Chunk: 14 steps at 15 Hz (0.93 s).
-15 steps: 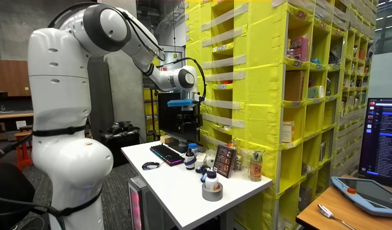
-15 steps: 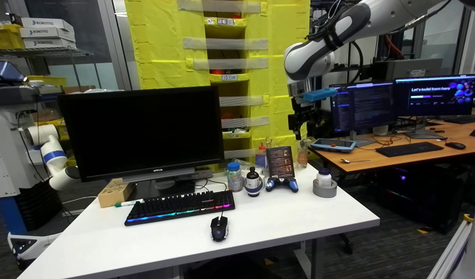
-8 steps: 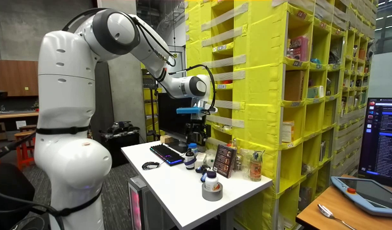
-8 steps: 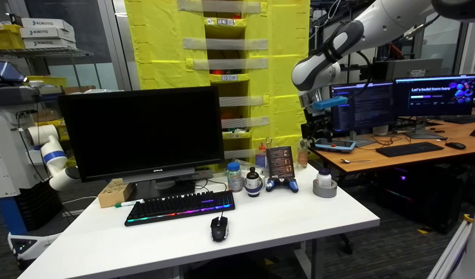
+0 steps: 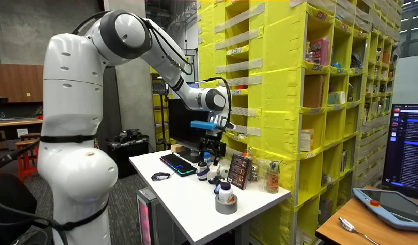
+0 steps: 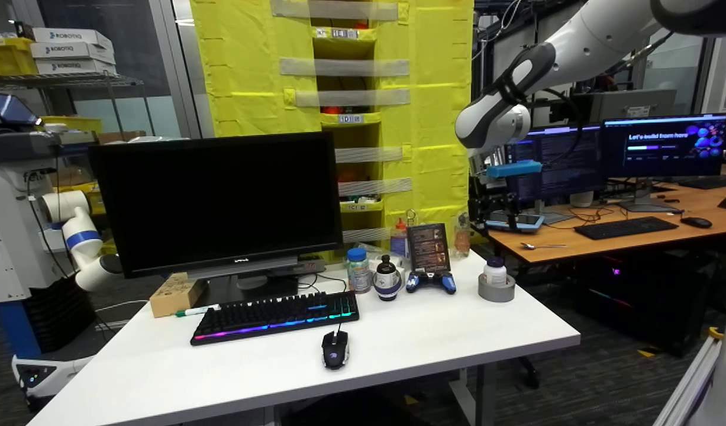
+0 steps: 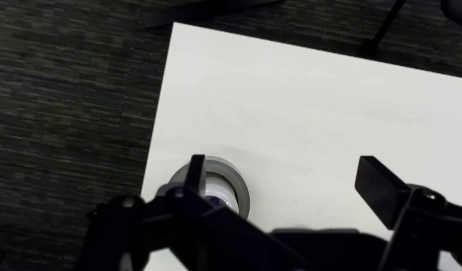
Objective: Remove the white bottle from the grey masking tape, put it on the table and hen put it back in the center of the grey masking tape
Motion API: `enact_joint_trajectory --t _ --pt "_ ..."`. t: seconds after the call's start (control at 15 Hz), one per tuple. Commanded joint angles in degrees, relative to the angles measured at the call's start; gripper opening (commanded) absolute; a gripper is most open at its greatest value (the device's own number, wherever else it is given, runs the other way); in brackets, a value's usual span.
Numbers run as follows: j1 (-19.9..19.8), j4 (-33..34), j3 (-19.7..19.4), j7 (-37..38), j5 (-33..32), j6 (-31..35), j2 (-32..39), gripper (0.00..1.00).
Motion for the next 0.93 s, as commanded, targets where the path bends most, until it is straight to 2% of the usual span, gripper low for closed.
enact_joint_trajectory --t 0.0,0.27,0.53,0.87 --pt "0.44 -0.77 0.35 0.87 0.44 5.46 1.81 1.00" --pt "1.04 -1.74 0.50 2.08 -0.70 10.45 4.27 1.00" --pt "1.09 -2.87 0.01 3.67 -1.87 12.44 5.43 1.00" --pt "1.17 -4.72 -2.19 12.01 -9.09 12.26 4.13 1.00"
